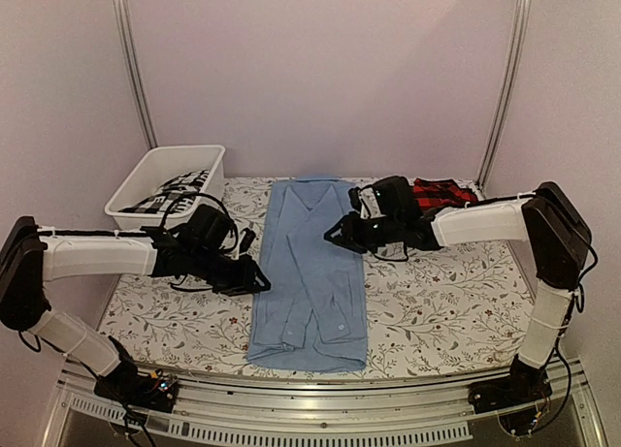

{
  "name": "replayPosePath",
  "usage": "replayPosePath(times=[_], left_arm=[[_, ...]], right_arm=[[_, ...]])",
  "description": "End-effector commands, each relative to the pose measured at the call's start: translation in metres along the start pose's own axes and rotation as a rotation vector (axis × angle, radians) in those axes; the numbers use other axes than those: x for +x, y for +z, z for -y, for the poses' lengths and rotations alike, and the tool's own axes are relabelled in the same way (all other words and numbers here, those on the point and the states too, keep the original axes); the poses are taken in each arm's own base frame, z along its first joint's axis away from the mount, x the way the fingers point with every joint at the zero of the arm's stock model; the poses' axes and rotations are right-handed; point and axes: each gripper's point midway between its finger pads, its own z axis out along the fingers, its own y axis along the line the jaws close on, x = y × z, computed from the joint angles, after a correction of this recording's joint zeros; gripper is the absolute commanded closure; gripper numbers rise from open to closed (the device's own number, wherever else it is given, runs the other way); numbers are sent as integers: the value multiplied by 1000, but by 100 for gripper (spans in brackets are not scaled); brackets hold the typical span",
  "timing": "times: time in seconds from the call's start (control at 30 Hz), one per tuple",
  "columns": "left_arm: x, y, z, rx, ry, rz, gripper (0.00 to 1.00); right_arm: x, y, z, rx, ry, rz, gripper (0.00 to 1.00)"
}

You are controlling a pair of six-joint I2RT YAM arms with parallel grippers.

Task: Fold and stack the long sleeve shirts
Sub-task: Smooth out the rectangle-folded shirt at the center of the board.

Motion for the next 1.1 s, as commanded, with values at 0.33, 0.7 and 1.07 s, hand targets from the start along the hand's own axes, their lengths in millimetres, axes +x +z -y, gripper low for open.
replayPosePath(times=[0.33,0.7,1.07], left_arm=[[79,6,4,20,-122,-77,75],[136,15,-18,-10,-203,-148,76],[152,14,-11,-97,-176,-198,77]], right_arm=[[173,-47,-31,39,59,-149,71],[243,-59,-15,127,106,-230,71],[265,-69,1,166,122,-264,72]])
